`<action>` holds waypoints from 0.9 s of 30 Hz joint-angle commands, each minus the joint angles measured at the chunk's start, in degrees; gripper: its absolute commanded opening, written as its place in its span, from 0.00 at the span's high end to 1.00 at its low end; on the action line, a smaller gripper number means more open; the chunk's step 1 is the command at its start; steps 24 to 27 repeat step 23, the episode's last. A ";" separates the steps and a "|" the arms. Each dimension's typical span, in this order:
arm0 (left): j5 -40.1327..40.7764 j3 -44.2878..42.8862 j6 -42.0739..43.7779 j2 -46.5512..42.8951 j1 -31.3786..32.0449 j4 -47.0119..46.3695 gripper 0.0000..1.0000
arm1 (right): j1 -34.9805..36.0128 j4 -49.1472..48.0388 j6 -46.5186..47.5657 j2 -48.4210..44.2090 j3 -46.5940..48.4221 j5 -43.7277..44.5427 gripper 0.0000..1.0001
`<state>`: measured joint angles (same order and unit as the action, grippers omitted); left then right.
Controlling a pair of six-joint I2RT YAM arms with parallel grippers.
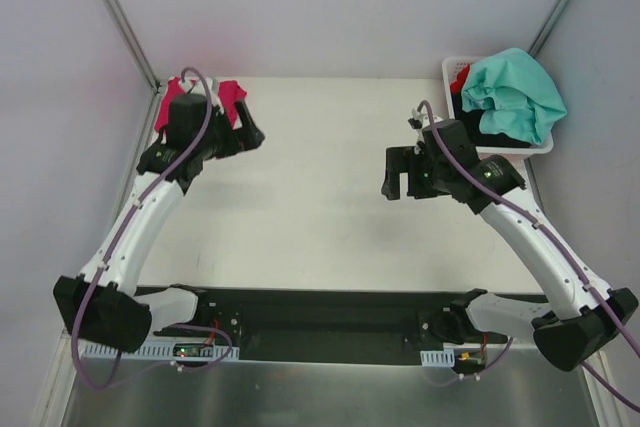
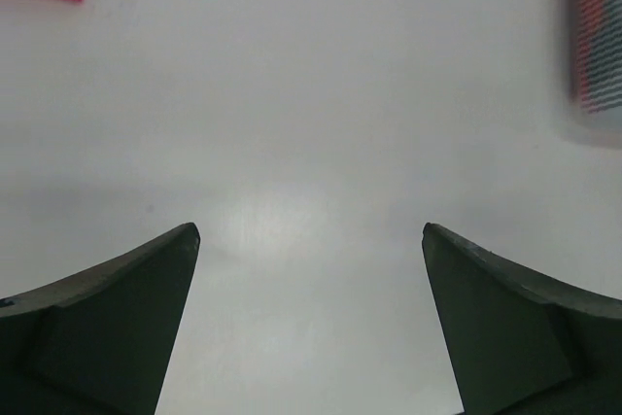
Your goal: Fold and stack the t-shirts
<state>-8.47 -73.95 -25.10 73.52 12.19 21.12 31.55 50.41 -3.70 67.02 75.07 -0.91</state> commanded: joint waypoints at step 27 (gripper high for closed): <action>15.32 21.13 0.93 -25.43 0.73 12.53 0.01 | 2.20 -5.59 -2.97 -12.44 -13.11 19.45 0.04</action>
